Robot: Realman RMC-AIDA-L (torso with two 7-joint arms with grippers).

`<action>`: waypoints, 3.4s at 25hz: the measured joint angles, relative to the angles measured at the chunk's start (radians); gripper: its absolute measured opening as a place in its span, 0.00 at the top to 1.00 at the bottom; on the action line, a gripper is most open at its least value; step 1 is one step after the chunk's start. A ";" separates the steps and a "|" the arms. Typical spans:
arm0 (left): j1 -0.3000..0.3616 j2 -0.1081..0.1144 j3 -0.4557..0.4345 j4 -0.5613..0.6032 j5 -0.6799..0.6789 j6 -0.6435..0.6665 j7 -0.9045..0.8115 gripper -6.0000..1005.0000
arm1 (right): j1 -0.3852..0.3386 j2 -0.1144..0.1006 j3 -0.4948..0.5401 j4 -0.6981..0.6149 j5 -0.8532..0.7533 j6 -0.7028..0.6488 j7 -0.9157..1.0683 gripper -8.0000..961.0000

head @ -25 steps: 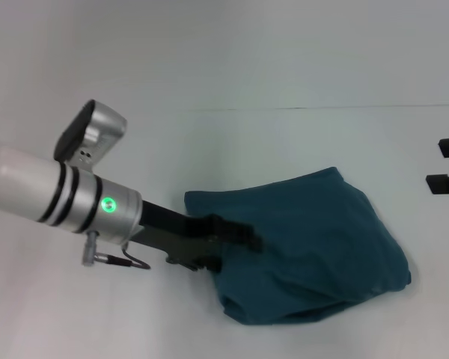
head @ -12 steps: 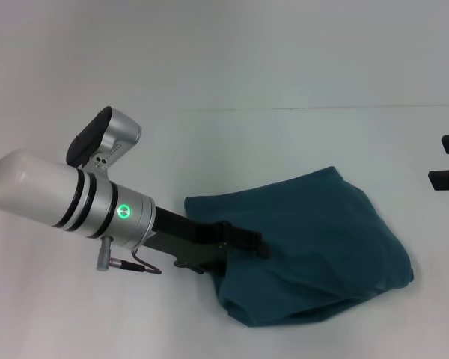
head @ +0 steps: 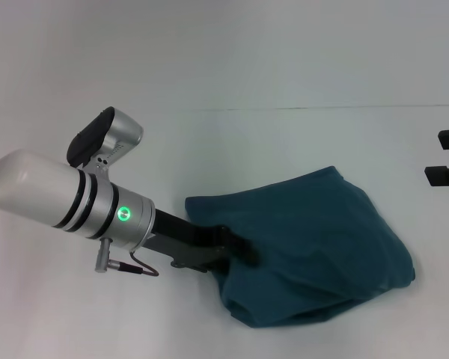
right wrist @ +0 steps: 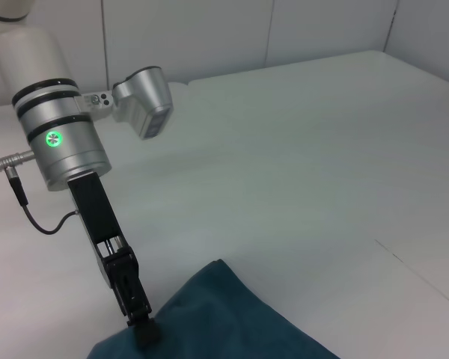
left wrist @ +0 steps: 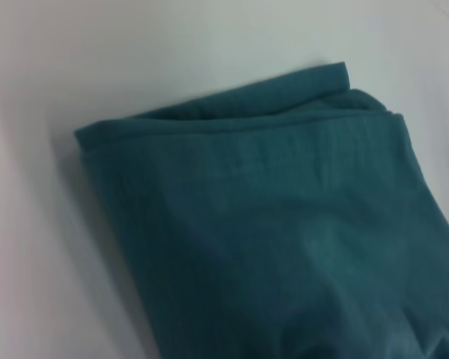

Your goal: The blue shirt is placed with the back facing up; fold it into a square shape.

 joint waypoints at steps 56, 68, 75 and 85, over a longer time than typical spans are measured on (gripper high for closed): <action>-0.021 0.013 -0.097 0.169 0.196 0.077 0.189 0.77 | 0.017 0.025 -0.046 0.000 -0.031 0.030 0.039 0.37; 0.158 0.031 -0.135 0.378 0.089 0.174 0.398 0.38 | -0.011 0.033 -0.028 0.009 -0.026 0.014 0.039 0.37; 0.269 0.029 -0.317 0.438 -0.034 0.481 0.815 0.18 | -0.036 0.032 -0.037 0.054 -0.024 -0.094 -0.021 0.37; 0.392 0.052 -0.575 0.407 -0.026 0.737 1.144 0.14 | -0.149 0.036 -0.096 0.231 -0.010 -0.109 -0.217 0.14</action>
